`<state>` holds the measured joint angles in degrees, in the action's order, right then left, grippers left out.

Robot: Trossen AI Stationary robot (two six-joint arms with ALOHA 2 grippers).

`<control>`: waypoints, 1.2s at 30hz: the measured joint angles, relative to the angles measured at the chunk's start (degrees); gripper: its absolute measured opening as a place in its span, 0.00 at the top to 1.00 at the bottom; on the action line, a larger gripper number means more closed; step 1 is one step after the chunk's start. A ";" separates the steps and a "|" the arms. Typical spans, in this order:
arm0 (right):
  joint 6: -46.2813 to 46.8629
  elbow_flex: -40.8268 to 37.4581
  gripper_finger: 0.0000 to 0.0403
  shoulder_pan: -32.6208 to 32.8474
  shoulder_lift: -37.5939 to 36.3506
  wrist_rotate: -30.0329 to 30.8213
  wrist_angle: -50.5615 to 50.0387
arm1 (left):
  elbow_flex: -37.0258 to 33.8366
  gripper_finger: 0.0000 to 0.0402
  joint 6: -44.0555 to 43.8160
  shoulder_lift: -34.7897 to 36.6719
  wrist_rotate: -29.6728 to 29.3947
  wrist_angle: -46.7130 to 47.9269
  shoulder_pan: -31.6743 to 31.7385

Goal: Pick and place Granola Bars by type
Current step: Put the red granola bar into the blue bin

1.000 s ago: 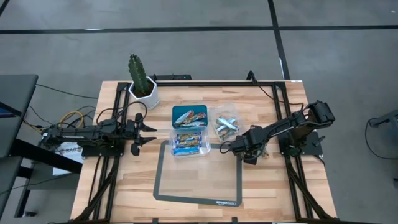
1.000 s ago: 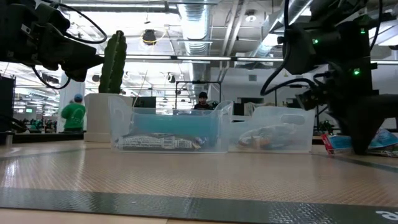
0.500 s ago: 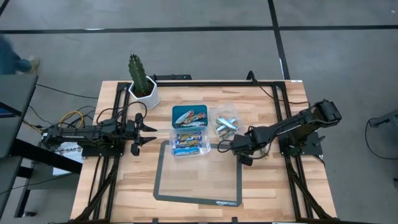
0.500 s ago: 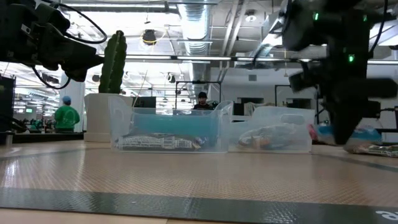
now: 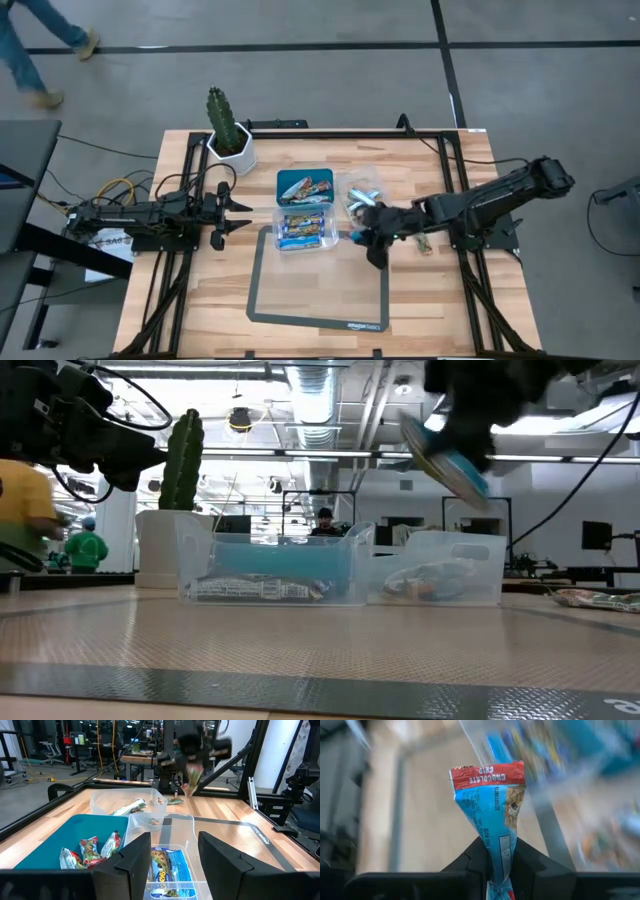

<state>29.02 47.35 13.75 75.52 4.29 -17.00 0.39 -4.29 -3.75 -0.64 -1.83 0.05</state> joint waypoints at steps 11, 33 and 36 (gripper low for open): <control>-13.77 0.04 0.88 -4.30 0.66 3.88 27.98 | 0.02 0.61 0.00 0.00 0.01 0.00 0.00; -32.35 12.00 0.88 -16.41 11.05 8.27 18.61 | 0.02 0.61 0.00 -0.02 0.01 0.00 0.00; -36.77 18.60 0.88 -17.63 15.50 8.23 12.01 | 0.02 0.61 0.00 0.00 -0.07 -0.02 0.00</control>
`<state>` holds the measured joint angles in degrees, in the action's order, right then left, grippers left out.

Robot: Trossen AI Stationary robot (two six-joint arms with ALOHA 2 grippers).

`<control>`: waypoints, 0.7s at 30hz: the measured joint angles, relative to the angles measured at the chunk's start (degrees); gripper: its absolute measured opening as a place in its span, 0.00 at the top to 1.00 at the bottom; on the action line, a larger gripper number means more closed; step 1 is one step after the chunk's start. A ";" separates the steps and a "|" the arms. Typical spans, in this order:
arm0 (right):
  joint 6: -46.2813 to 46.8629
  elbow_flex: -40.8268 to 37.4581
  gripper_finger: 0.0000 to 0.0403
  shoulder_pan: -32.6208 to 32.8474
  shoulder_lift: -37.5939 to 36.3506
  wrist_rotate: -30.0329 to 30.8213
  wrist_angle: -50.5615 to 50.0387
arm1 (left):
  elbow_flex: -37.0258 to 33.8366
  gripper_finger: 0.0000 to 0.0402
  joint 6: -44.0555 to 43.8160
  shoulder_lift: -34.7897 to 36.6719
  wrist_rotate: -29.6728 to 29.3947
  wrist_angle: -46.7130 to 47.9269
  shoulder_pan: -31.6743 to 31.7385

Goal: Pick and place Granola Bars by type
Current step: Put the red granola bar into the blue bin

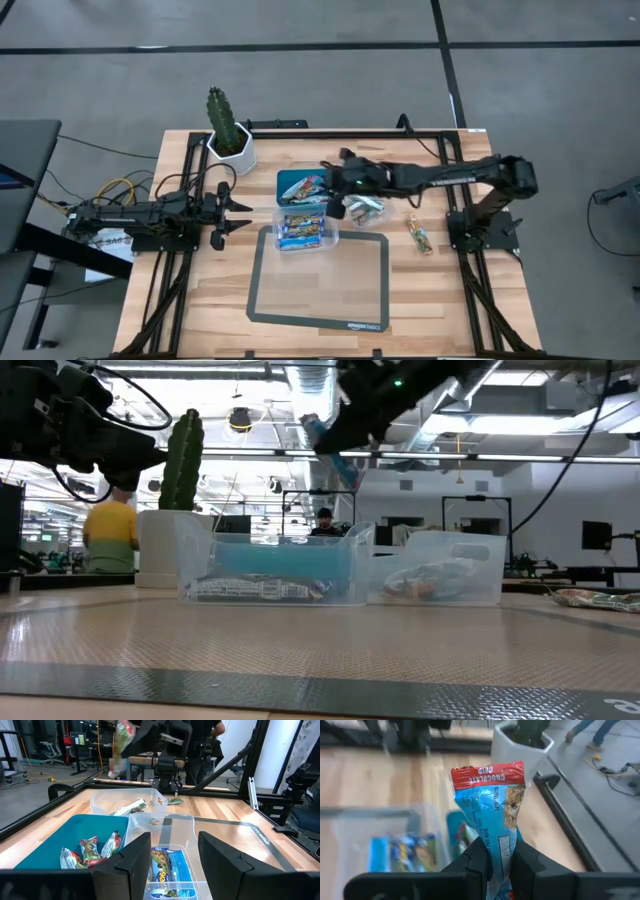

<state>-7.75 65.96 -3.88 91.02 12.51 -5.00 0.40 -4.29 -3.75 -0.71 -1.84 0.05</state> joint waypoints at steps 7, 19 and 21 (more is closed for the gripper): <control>-9.72 16.13 0.88 -1.93 10.88 0.24 -16.94 | -0.01 0.61 0.00 -0.02 0.02 0.00 0.00; -12.39 34.26 0.88 -3.87 27.24 0.08 -29.36 | 0.00 0.61 -0.02 -0.02 0.13 -0.01 0.00; -12.37 35.61 0.88 -4.25 28.87 0.24 -29.01 | -0.02 0.61 0.00 0.00 0.12 0.01 0.00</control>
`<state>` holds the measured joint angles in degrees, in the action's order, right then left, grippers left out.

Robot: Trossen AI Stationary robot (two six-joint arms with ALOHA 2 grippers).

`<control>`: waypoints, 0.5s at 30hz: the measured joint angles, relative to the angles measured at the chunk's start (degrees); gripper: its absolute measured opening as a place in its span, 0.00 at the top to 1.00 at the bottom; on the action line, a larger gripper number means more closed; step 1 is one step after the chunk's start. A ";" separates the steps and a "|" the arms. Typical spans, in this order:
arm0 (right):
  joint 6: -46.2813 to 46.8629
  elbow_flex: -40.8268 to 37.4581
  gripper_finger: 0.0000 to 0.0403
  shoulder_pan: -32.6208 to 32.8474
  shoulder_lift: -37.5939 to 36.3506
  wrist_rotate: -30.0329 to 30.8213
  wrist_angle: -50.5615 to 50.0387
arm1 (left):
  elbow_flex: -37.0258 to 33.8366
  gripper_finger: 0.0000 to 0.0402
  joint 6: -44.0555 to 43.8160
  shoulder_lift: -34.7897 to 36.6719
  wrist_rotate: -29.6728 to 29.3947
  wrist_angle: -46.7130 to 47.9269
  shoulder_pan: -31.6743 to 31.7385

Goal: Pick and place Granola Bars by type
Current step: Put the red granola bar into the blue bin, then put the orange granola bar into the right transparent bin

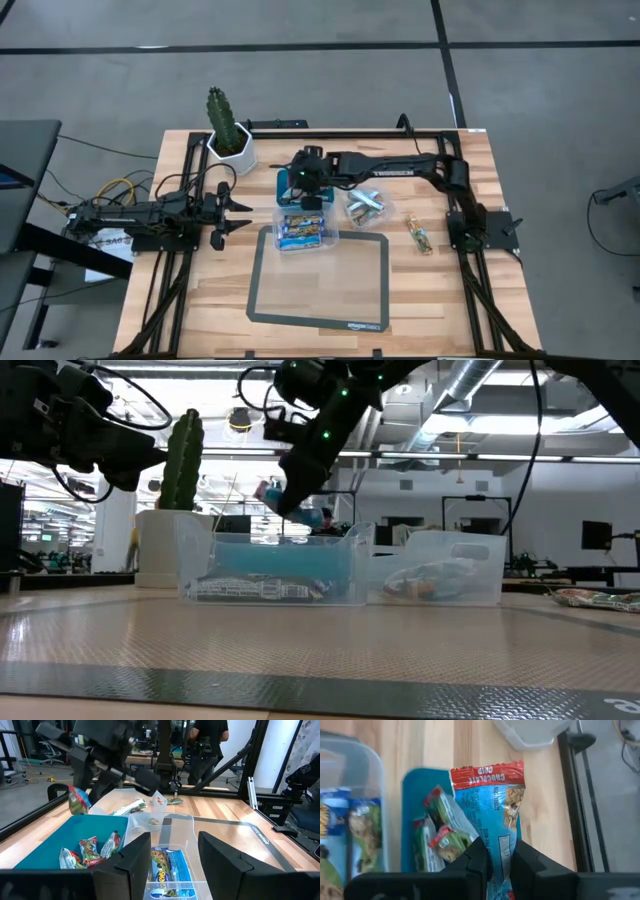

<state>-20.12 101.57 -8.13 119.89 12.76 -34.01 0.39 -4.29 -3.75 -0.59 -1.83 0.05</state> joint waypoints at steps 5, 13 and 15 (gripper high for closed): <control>-3.64 0.80 0.85 -0.28 1.22 2.99 -0.62 | 0.01 0.61 0.00 -0.02 -0.01 0.00 -0.01; -2.61 0.78 0.66 -0.28 1.26 3.21 -2.43 | 0.00 0.61 0.00 -0.02 -0.03 0.01 -0.01; -2.33 0.78 0.61 -0.28 1.27 3.21 -2.77 | 0.00 0.61 0.00 -0.02 -0.03 -0.01 0.00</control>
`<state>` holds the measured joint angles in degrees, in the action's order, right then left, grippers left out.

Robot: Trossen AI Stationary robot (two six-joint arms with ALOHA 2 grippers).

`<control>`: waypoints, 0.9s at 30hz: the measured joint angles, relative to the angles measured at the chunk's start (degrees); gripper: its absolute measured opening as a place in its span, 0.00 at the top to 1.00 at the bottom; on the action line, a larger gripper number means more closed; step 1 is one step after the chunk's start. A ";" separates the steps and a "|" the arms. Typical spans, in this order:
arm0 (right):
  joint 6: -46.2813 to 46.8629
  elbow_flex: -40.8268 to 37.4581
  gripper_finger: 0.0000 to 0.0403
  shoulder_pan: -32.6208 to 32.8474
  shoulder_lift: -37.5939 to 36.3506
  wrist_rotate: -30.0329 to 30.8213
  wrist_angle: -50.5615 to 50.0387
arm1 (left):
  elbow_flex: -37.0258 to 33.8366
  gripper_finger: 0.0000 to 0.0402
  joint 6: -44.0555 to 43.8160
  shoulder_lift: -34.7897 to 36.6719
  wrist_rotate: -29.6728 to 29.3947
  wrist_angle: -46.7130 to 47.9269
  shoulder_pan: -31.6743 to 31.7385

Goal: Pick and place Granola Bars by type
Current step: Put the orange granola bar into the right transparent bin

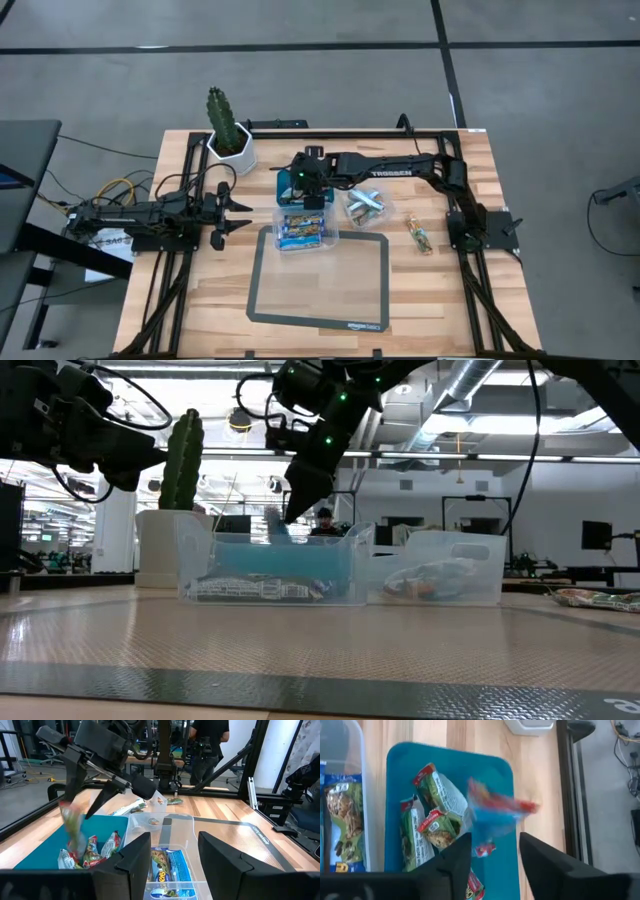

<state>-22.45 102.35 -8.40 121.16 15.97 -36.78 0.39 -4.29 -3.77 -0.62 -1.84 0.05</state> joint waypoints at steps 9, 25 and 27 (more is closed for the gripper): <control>-0.01 -0.02 0.48 0.08 -0.01 0.00 -0.95 | 0.02 0.61 0.00 0.00 0.00 0.01 0.00; 27.09 -0.09 0.46 7.47 -10.33 0.66 -40.04 | 0.02 0.61 0.00 0.00 -0.02 0.02 0.00; 34.79 -0.09 0.46 9.08 -11.40 0.65 -47.54 | 0.01 0.61 0.00 0.00 -0.02 0.02 0.00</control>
<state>12.33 102.26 0.67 109.75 16.61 -84.32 0.39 -4.29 -3.77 -0.64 -1.83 0.05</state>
